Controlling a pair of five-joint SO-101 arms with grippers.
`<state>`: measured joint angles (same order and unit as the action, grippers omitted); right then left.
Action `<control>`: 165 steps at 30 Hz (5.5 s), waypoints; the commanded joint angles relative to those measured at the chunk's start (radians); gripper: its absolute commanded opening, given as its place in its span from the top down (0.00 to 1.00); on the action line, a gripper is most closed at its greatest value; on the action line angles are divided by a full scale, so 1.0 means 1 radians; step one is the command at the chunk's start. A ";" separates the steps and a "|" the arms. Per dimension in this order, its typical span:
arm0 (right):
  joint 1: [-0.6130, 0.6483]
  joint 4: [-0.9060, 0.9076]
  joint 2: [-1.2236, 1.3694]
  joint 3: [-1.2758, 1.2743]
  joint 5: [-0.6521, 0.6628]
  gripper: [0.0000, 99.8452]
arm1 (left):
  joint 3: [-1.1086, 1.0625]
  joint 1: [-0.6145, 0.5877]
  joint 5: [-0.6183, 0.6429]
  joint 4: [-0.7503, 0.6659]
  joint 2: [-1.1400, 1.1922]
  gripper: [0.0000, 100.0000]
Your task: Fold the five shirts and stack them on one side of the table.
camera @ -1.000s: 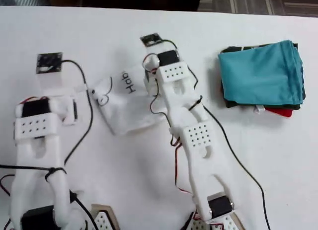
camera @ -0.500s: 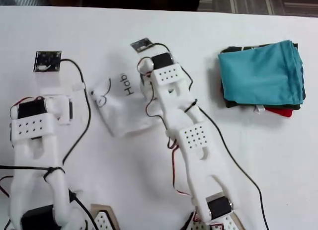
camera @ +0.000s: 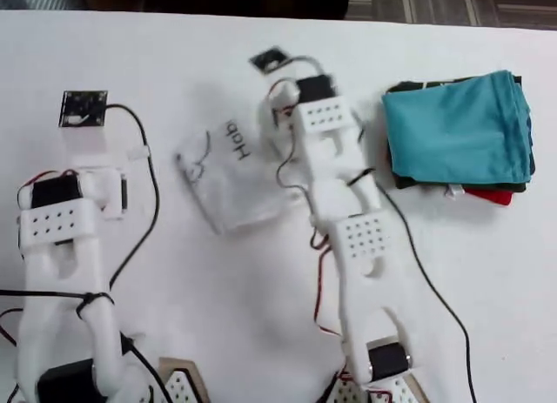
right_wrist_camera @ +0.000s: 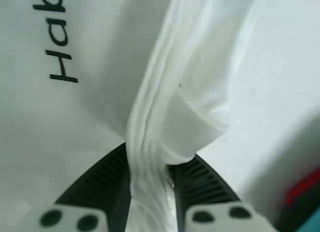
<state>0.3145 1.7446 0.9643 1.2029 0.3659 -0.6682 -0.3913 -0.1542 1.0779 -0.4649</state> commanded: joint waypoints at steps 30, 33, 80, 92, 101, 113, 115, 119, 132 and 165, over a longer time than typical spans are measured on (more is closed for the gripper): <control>-0.613 -0.226 -0.598 -0.351 0.391 0.98 | 0.005 0.000 -0.008 -0.060 -0.029 0.97; -0.674 -0.302 -0.501 -0.351 0.391 0.98 | 0.005 0.000 -0.008 -0.060 -0.029 0.97; -0.822 -0.441 -0.142 -0.282 0.442 0.73 | 0.005 0.000 -0.009 -0.057 -0.035 0.97; -0.846 -0.483 -0.053 -0.265 0.207 0.73 | 0.004 -0.002 -0.011 -0.028 -0.035 0.97; -0.829 -0.209 -0.237 -0.101 0.207 0.73 | 0.007 0.000 -0.008 -0.035 -0.035 0.97; -0.768 0.021 -0.360 -0.064 0.083 0.74 | 0.013 0.000 -0.009 -0.037 -0.035 0.97; -0.773 0.022 -0.397 -0.064 0.049 0.83 | 0.013 0.000 -0.009 -0.037 -0.035 0.97; -0.769 0.022 -0.484 -0.086 0.017 0.96 | 0.013 0.000 -0.011 -0.037 -0.035 0.97; -0.680 -0.082 -0.518 -0.529 0.017 0.89 | 0.013 0.000 -0.011 -0.037 -0.031 0.97; -0.710 -0.302 -0.417 -0.503 0.018 0.98 | 0.005 0.000 -0.011 -0.037 -0.031 0.97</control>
<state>-0.3897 1.4546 0.5823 0.6306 0.3920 -0.6682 -0.3882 -0.1542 1.0457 -0.4649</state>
